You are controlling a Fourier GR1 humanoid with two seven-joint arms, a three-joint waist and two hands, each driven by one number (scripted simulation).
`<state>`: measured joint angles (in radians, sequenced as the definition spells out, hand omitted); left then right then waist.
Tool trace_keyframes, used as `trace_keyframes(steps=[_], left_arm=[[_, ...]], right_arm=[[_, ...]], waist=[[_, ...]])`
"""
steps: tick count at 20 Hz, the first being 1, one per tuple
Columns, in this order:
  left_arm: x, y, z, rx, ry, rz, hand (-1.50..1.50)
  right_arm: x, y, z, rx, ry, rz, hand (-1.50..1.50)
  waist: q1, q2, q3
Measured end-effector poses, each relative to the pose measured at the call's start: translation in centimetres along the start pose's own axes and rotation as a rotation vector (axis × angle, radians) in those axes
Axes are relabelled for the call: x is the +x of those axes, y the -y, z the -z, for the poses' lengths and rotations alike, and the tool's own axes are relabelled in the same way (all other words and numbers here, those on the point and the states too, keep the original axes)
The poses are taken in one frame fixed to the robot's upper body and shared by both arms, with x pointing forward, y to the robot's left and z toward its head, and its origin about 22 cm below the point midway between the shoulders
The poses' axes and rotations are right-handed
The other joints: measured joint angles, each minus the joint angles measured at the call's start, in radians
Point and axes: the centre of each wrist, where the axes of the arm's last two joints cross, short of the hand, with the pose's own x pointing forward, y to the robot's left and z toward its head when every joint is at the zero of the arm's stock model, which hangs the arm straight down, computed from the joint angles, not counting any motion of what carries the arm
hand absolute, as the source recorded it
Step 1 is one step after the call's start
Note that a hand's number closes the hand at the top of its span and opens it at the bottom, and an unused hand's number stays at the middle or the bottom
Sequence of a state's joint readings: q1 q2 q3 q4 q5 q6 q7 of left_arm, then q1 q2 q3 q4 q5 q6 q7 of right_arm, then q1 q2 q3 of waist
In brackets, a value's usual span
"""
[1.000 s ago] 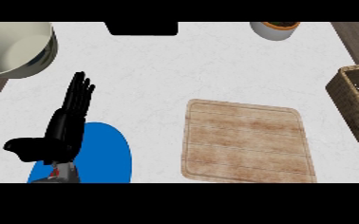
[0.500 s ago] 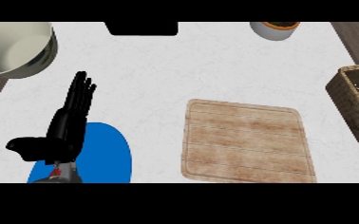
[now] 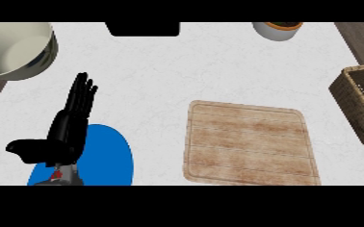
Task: Pick the cupcake from the cutting board and place it in the basket
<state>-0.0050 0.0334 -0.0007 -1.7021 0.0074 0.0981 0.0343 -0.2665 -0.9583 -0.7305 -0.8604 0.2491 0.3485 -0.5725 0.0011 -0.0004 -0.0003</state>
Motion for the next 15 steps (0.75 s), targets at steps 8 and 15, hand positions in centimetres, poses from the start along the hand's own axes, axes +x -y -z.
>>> trace_keyframes(steps=[8,15], left_arm=[[-0.2,-0.1,0.4,-0.004,0.005,-0.004,0.0],[0.1,-0.3,0.4,-0.012,0.0,0.0,0.0]], right_arm=[[-0.6,6.3,-1.5,-0.156,-0.091,0.104,-1.5],[-0.1,11.0,-3.2,-0.171,-0.107,0.174,-1.5]], waist=[[0.003,0.003,0.002],[0.008,0.004,0.004]])
